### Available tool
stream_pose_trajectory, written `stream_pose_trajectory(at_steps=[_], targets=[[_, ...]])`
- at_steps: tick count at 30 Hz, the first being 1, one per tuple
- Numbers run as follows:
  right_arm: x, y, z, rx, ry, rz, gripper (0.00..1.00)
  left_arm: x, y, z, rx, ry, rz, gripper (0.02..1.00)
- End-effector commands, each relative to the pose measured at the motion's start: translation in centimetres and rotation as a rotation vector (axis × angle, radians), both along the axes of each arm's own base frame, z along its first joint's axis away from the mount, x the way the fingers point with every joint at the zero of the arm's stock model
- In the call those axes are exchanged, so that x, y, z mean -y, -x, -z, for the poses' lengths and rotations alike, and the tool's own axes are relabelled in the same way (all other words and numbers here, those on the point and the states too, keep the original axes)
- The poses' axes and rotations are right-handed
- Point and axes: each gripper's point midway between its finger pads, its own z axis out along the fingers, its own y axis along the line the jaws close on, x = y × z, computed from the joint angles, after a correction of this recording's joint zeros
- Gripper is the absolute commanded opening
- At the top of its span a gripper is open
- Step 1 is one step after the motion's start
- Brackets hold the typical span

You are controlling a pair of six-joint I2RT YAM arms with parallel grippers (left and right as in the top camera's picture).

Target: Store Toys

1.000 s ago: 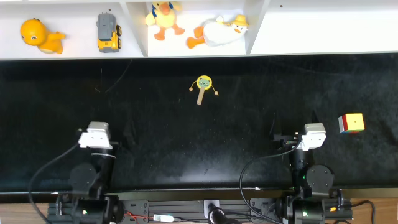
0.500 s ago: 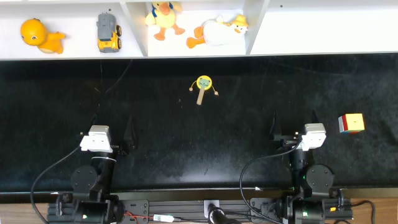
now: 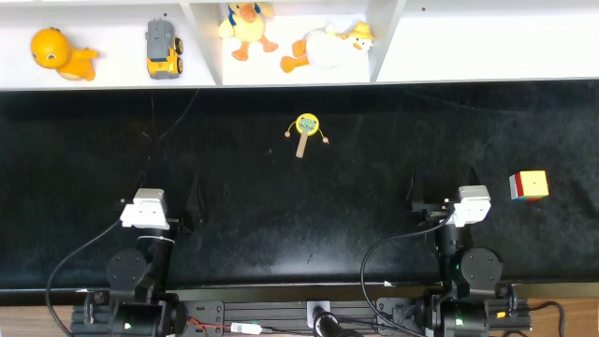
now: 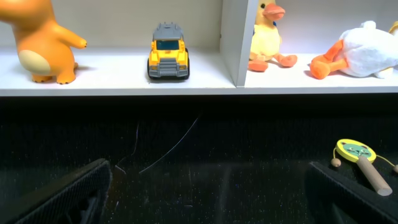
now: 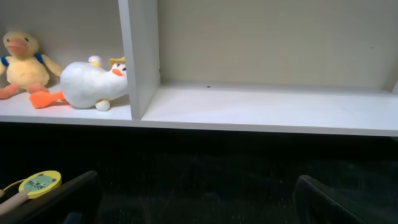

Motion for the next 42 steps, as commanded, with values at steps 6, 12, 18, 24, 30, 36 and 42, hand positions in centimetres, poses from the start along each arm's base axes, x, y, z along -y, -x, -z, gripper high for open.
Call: stream_pose_trajectory(at_steps=[6,12,18,24,30,36,42], targets=[[0.1,0.0,0.4,-0.002,-0.005,0.002,0.996,0.1,0.1,-0.2,0.01,-0.016,0.009,0.998],[-0.6,0.0,0.7,-0.049,-0.007,-0.025,0.993,0.1,0.1,-0.2,0.01,-0.016,0.009,0.998],[-2.4,-0.1,0.3,-0.241,-0.044,-0.087,0.996,0.1,0.1,-0.2,0.011,-0.016,0.009,0.998],[-5.7,-0.2,-0.9,-0.48,-0.135,-0.183,0.993,0.1,0.1,-0.2,0.01,-0.016,0.009,0.998],[-7.2,0.2,-0.6,-0.814,-0.181,-0.137,0.998,0.1,0.1,-0.2,0.01,-0.016,0.009,0.998],[-7.7,-0.2,0.0,-1.062,-0.229,0.001,0.996,0.1,0.1,-0.2,0.01,-0.016,0.009,0.998],[-12.0,-1.7,1.7,-1.152,-0.157,-0.018,0.993,0.1,0.1,-0.2,0.01,-0.016,0.009,0.998]])
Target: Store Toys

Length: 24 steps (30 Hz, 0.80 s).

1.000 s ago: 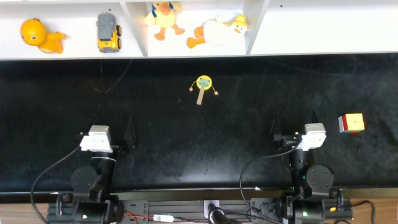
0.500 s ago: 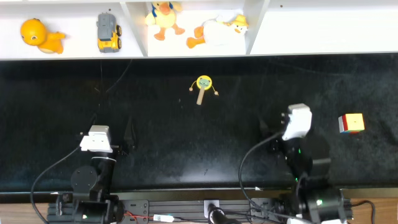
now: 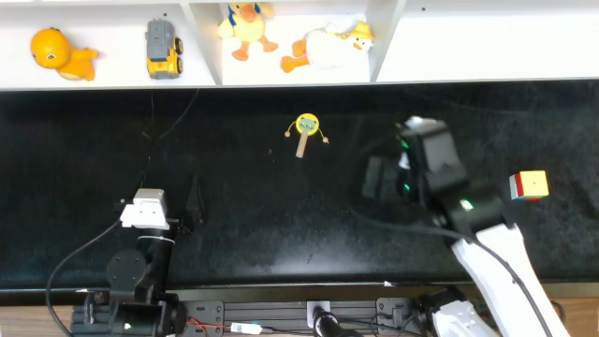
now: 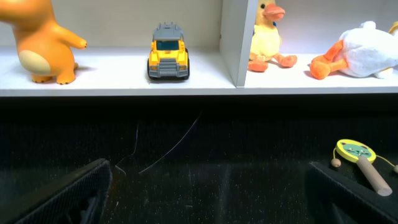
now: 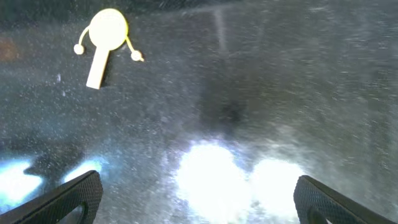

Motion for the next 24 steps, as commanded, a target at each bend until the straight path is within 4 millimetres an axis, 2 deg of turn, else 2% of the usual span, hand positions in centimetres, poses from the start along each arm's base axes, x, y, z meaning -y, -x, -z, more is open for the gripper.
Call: stream_pose_trajectory(at_steps=[1,8,17,21,24], targets=[[-3.1,-1.3,0.7,-0.025,0.026,0.034,0.998,0.1,0.1,-0.2,0.009,-0.017,0.009,0.998],[-8.2,-4.3,2.4,-0.007,0.079,0.071,0.996,0.1,0.1,-0.2,0.009,-0.016,0.009,0.996],[-13.7,-9.6,4.2,0.064,0.166,0.078,0.993,0.1,0.1,-0.2,0.009,-0.016,0.009,0.998],[-14.7,-11.2,5.8,0.088,0.232,0.102,0.996,0.1,0.1,-0.2,0.009,-0.017,0.009,0.998],[-15.1,-11.6,7.1,0.069,0.252,0.099,0.993,0.1,0.1,-0.2,0.009,-0.017,0.009,0.998]])
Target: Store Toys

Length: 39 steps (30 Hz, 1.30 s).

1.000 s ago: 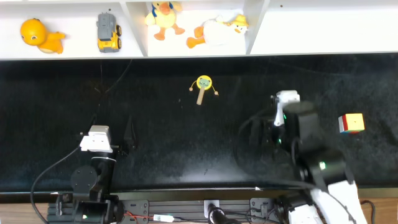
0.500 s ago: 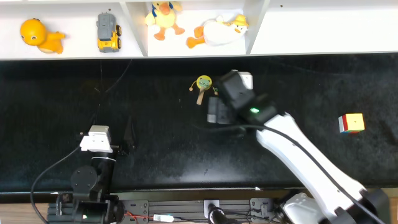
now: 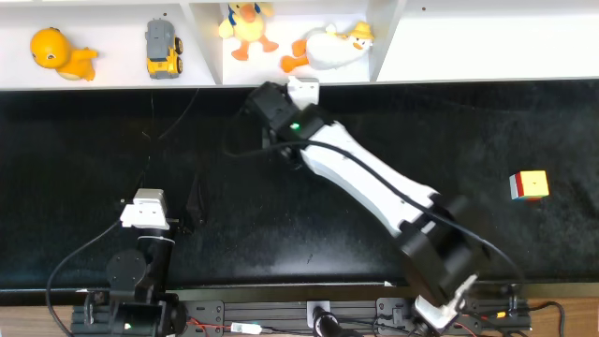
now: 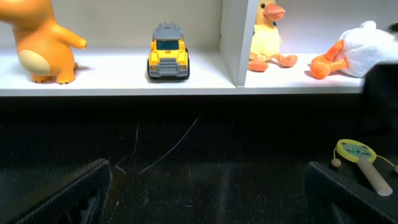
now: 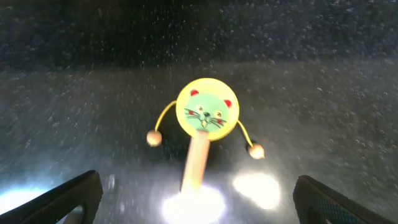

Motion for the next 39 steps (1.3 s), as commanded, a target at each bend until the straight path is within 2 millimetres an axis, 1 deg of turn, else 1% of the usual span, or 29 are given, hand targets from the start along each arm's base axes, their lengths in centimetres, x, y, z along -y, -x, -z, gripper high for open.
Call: stream_pose_trajectory(at_steps=[1,4,7,12,17,20,21,23,25,27,33,38,39], targets=[[-0.3,-1.2,0.8,0.025,0.041,0.031,0.993,0.1,0.1,-0.2,0.009,-0.016,0.009,0.998],[-0.1,-1.1,2.2,0.007,0.08,0.031,0.993,0.1,0.1,-0.2,0.01,-0.016,0.009,0.998],[0.3,-1.6,3.2,0.02,0.119,0.041,0.998,0.1,0.1,-0.2,0.009,-0.016,0.009,0.998],[0.0,-1.6,4.3,0.0,0.116,0.036,0.998,0.1,0.1,-0.2,0.009,-0.016,0.009,0.998],[-0.3,-1.2,6.2,-0.042,0.117,0.027,0.996,0.1,0.1,-0.2,0.01,-0.016,0.009,0.998],[-0.7,-1.0,6.5,-0.058,0.098,0.021,0.998,0.1,0.1,-0.2,0.009,-0.016,0.009,0.998],[-0.9,-1.0,6.6,-0.062,0.09,0.019,0.989,0.1,0.1,-0.2,0.009,-0.016,0.009,0.998],[-1.1,-1.0,6.6,-0.064,0.08,0.017,0.904,0.1,0.1,-0.2,0.009,-0.016,0.009,0.998],[-1.2,-0.9,6.6,-0.069,0.072,0.014,0.888,0.1,0.1,-0.2,0.01,-0.016,0.009,0.998],[-1.4,-0.8,6.7,-0.08,0.063,0.006,0.82,0.1,0.1,-0.2,0.009,-0.016,0.009,0.998],[-1.9,-0.4,6.9,-0.105,0.039,-0.006,0.803,0.1,0.1,-0.2,0.01,-0.016,0.009,0.998],[-2.0,0.0,7.1,-0.127,0.031,-0.011,0.673,0.1,0.1,-0.2,0.01,-0.016,0.009,0.998],[-1.9,0.1,7.1,-0.131,0.034,-0.01,0.665,0.1,0.1,-0.2,0.009,-0.016,0.009,0.998]])
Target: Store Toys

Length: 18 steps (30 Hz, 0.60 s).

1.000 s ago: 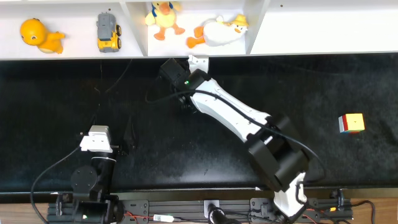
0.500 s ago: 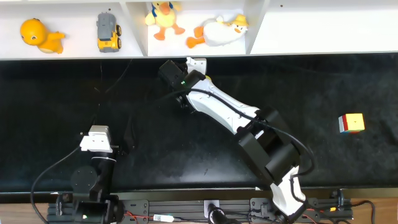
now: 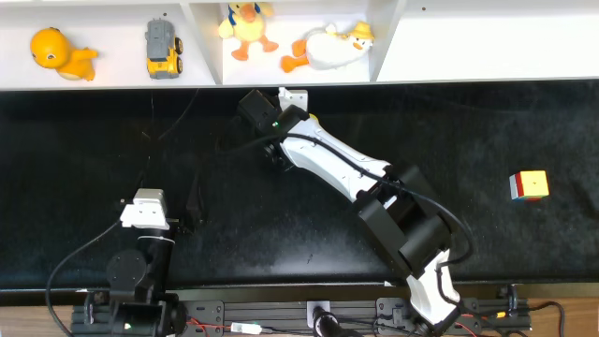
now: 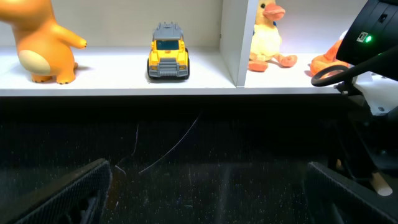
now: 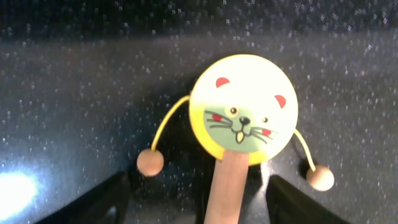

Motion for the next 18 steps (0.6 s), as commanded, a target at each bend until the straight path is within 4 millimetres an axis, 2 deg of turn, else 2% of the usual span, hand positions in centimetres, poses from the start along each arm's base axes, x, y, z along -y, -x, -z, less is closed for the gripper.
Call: stream_pose_trajectory(at_steps=[1,3,9,13,18], targets=[[-0.61,0.54,0.55,-0.038,-0.012,-0.012,0.665,0.14,0.08,-0.16,0.009,-0.017,0.009,0.996],[-0.62,0.67,0.59,-0.045,-0.013,-0.013,0.619,0.14,0.08,-0.16,0.009,-0.017,0.009,0.996],[-0.5,0.55,0.63,-0.051,-0.03,0.01,0.577,0.15,0.08,-0.16,0.009,-0.016,0.009,0.996],[-0.36,0.45,0.66,-0.053,-0.037,0.023,0.362,0.14,0.08,-0.16,0.009,-0.017,0.009,0.998],[-0.07,0.22,0.69,-0.06,-0.046,0.033,0.27,0.14,0.08,-0.17,0.009,-0.016,0.009,0.998]])
